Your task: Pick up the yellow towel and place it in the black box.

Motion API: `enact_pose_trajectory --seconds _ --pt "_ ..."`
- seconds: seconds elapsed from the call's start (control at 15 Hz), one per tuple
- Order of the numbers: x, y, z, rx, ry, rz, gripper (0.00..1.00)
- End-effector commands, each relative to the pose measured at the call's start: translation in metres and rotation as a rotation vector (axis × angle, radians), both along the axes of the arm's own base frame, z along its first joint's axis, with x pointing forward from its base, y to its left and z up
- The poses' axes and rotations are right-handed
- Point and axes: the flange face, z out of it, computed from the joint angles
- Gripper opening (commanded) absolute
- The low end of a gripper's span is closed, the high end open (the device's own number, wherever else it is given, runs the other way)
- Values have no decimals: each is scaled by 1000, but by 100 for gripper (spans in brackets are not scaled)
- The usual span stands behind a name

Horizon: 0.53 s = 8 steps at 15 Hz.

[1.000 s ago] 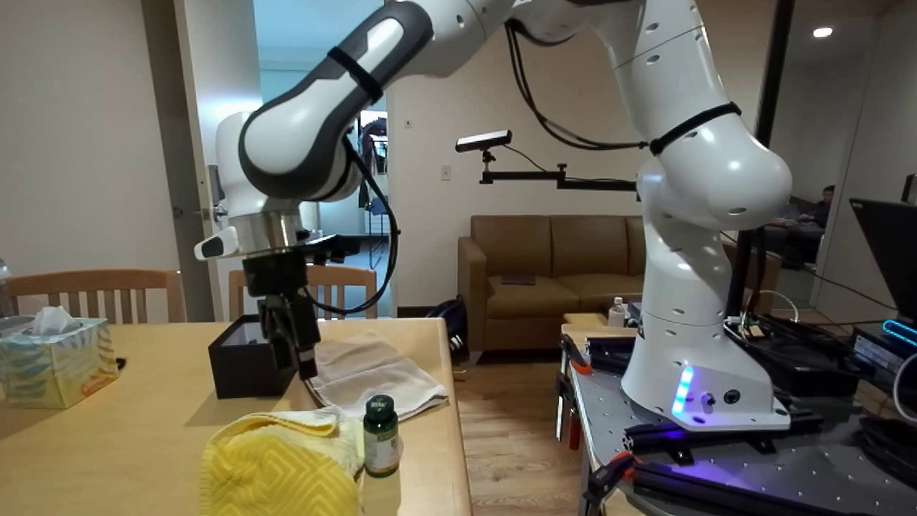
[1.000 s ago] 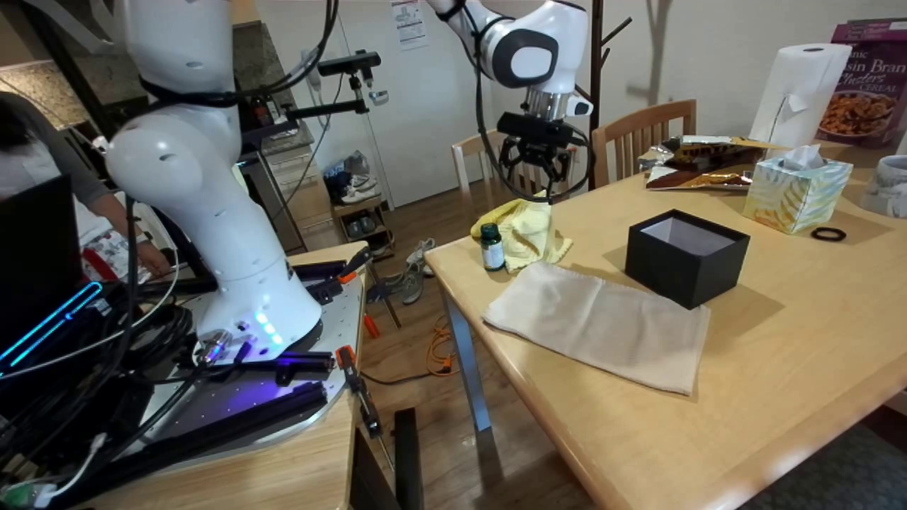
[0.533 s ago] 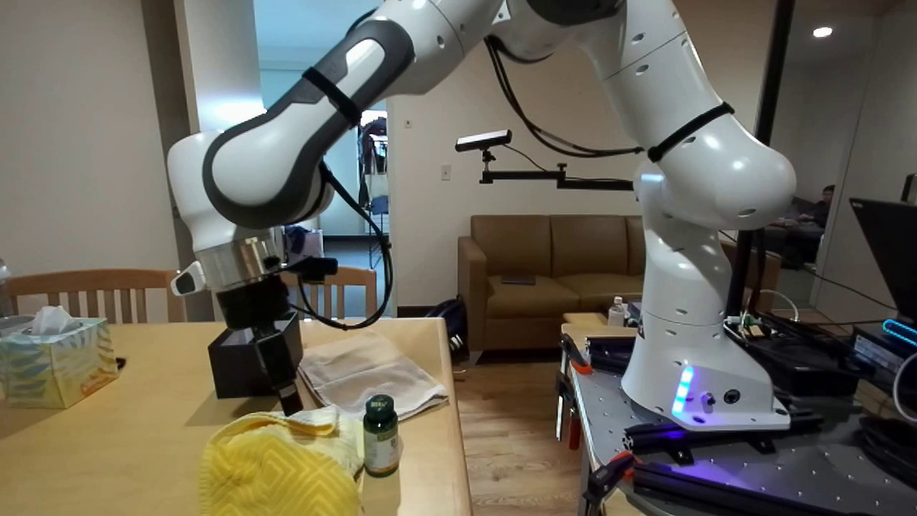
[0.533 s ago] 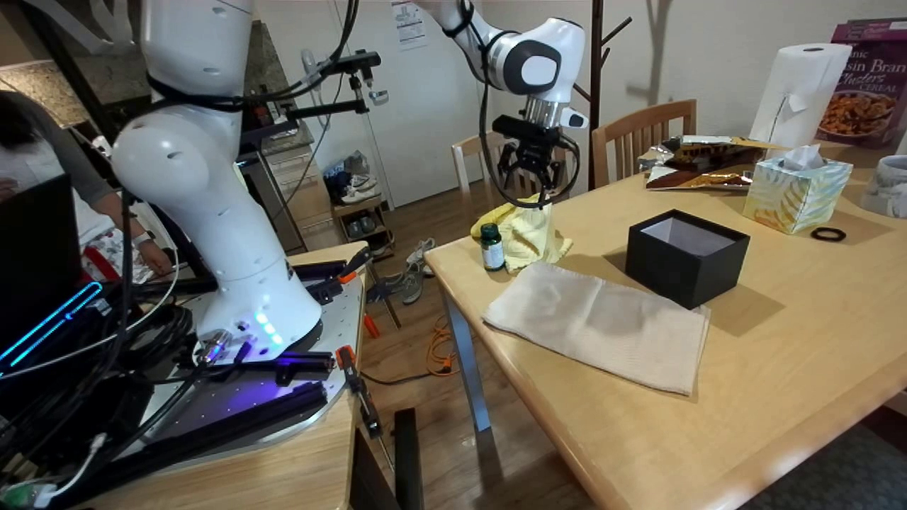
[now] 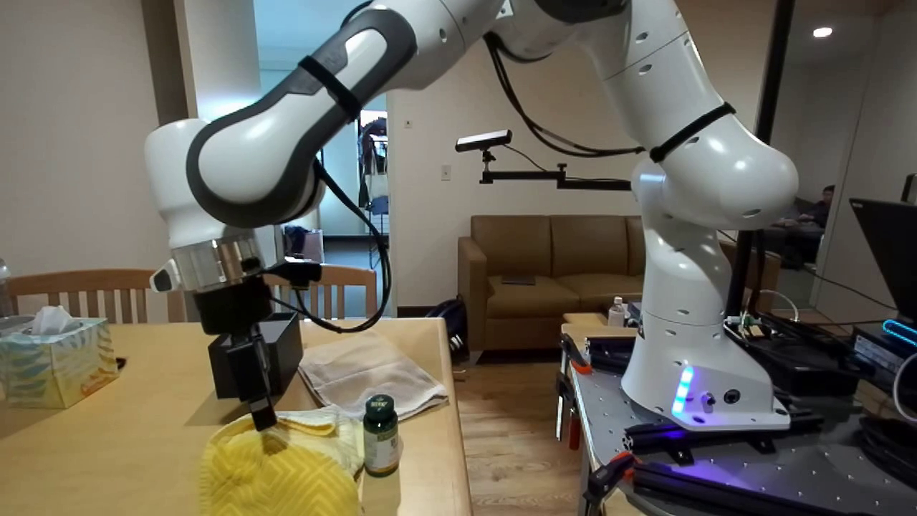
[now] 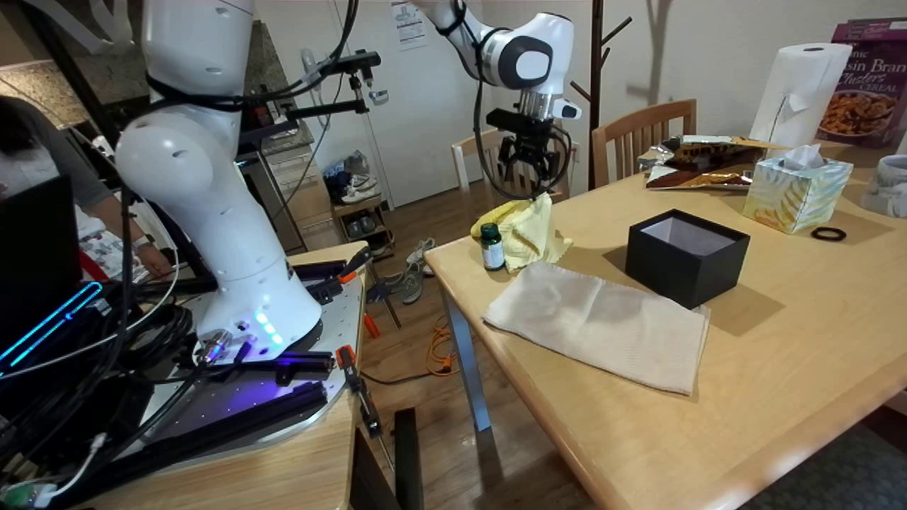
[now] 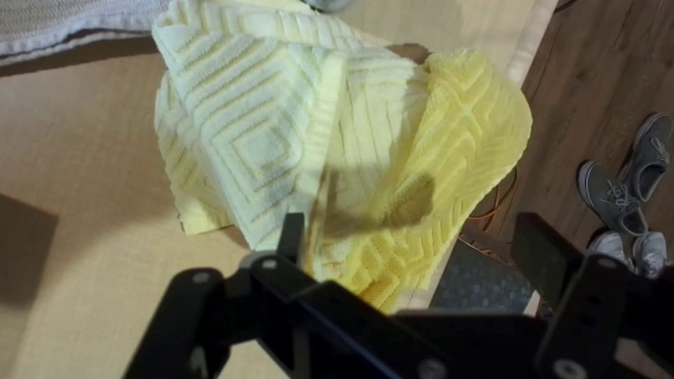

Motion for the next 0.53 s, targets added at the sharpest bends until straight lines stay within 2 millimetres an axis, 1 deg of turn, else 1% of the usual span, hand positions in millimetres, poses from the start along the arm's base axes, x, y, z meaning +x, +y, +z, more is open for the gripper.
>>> enact_pose_trajectory --seconds 0.0,0.27,0.47 --pt "-3 2 -12 -6 -18 7 100" --pt "-10 -7 -40 -38 -6 14 100" --pt "-14 -9 -61 -75 -54 15 100"
